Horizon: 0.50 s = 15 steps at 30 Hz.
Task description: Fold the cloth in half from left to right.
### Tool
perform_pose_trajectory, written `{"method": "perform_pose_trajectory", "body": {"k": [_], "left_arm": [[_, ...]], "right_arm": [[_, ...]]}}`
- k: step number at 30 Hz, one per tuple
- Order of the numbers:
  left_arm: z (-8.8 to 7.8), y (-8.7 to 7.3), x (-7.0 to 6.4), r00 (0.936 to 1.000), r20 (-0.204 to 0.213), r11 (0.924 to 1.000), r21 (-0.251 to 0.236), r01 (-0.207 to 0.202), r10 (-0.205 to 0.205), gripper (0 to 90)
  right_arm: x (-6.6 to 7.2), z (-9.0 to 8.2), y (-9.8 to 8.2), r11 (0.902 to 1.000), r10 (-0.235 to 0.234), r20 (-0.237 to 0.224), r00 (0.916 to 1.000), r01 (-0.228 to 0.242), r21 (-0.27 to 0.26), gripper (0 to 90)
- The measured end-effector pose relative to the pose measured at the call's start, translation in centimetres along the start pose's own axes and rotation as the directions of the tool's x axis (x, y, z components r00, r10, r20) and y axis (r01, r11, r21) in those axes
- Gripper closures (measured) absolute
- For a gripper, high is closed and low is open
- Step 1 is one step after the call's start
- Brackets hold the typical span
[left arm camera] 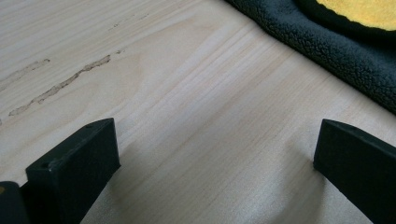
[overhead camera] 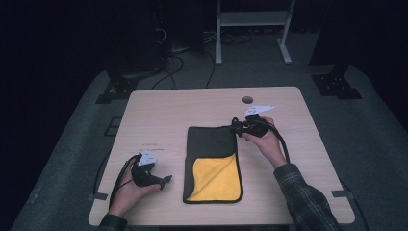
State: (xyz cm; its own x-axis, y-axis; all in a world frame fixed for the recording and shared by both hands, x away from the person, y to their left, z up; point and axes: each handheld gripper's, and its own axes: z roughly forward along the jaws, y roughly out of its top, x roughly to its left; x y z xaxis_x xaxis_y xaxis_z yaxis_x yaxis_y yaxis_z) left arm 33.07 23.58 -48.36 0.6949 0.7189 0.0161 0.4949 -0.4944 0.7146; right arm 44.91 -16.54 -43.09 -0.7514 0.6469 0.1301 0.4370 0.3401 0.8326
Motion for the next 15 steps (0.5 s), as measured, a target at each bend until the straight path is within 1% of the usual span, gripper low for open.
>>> {"method": "perform_pose_trajectory", "body": {"k": [3,7,11,13,15], "left_arm": [[0.0,0.0,0.0,1.0,0.0,1.0,0.001,0.0,0.0,0.0],[0.0,0.0,0.0,1.0,0.001,1.0,0.004,-0.001,0.001,0.0],[0.0,0.0,0.0,1.0,0.0,1.0,0.003,-0.001,0.001,0.0],[0.0,0.0,0.0,1.0,0.0,1.0,0.003,-0.002,0.002,0.0],[0.0,0.0,0.0,1.0,0.0,1.0,0.003,-0.002,0.002,0.0]], "right_arm": [[1.4,0.4,-0.2,0.9996,-0.024,-0.05,0.9985,0.025,0.012,63.5],[3.4,1.2,-0.3,0.9976,-0.058,-0.109,0.9924,0.061,0.032,63.9],[5.2,2.3,-0.4,0.994,-0.086,-0.173,0.9811,0.096,0.052,63.6],[5.9,2.8,-0.5,0.991,-0.105,-0.201,0.974,0.119,0.06,63.8],[6.6,3.5,-0.5,0.9887,-0.114,-0.218,0.9692,0.132,0.071,64.1]]}}
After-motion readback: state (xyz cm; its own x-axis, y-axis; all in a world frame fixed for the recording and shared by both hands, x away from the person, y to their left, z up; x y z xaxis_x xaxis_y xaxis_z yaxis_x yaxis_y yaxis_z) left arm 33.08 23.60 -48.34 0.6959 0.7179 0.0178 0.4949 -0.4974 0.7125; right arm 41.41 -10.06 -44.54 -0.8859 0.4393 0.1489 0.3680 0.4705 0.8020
